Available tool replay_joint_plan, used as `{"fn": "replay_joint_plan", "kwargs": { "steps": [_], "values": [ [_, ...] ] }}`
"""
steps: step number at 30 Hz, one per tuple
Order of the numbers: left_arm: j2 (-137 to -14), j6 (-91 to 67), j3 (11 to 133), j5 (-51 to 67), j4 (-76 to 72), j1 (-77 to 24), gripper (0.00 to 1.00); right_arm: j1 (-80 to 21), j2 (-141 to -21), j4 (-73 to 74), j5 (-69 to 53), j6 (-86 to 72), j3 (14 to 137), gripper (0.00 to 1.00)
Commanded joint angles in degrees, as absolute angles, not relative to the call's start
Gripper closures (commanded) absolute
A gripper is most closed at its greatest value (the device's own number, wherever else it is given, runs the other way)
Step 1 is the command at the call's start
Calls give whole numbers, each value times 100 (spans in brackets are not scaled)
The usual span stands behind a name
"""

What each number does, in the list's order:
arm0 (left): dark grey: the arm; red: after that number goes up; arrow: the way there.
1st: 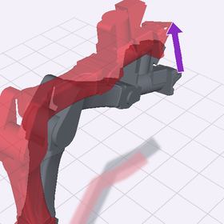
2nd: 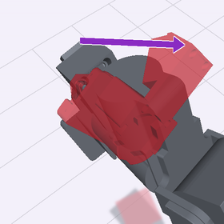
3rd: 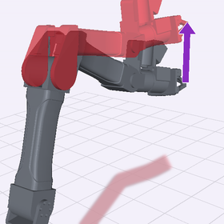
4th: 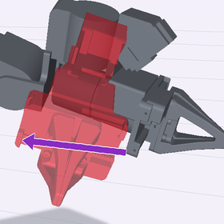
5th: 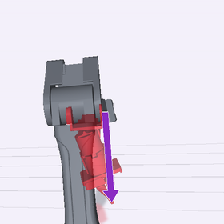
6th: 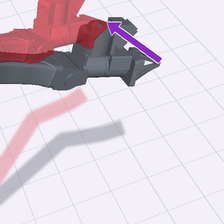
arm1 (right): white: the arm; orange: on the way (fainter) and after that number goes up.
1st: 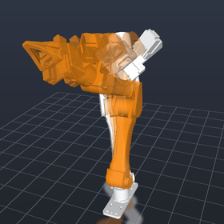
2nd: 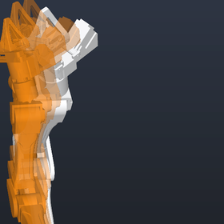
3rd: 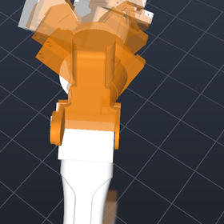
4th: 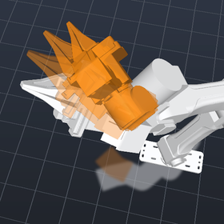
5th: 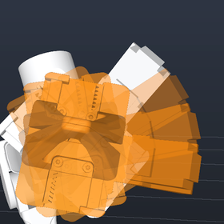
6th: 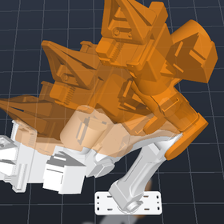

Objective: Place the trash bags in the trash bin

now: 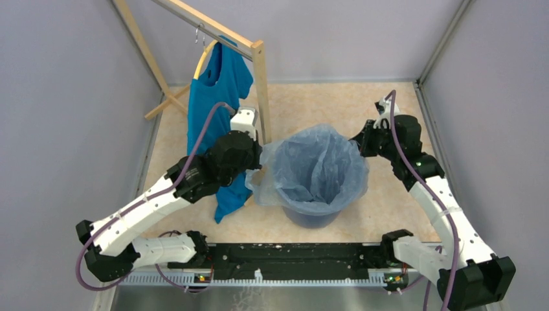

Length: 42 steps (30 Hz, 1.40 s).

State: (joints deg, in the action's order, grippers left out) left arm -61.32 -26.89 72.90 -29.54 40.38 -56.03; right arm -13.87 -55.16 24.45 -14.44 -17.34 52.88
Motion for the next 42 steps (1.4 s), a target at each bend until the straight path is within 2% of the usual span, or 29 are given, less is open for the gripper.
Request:
{"fn": "replay_joint_plan", "kwargs": {
  "steps": [1,7,17,27,36,42],
  "values": [
    [-6436,-2786,7183,-3159,3841,-5607,89,-1433,-5388,2192,-1595,-1850,5335,100],
    [-6612,-3119,7004,-3137,4292,-5607,94,-1433,-5385,2290,-1539,-1794,5522,100],
    [-6159,-3144,6766,-2364,4154,-5607,93,-1433,-5077,2307,-1437,-1914,4617,100],
    [-6421,-3125,6589,-1916,3807,-5607,94,-1433,-4758,2806,-1193,-1802,5416,100],
    [-6036,-3476,5916,-1769,3746,-5607,94,-1433,-4788,2462,-1250,-2109,4257,100],
    [-5959,-3445,5890,-1821,3882,-5607,92,-1433,-4805,2581,-1197,-2153,4364,92]
  ]
}}
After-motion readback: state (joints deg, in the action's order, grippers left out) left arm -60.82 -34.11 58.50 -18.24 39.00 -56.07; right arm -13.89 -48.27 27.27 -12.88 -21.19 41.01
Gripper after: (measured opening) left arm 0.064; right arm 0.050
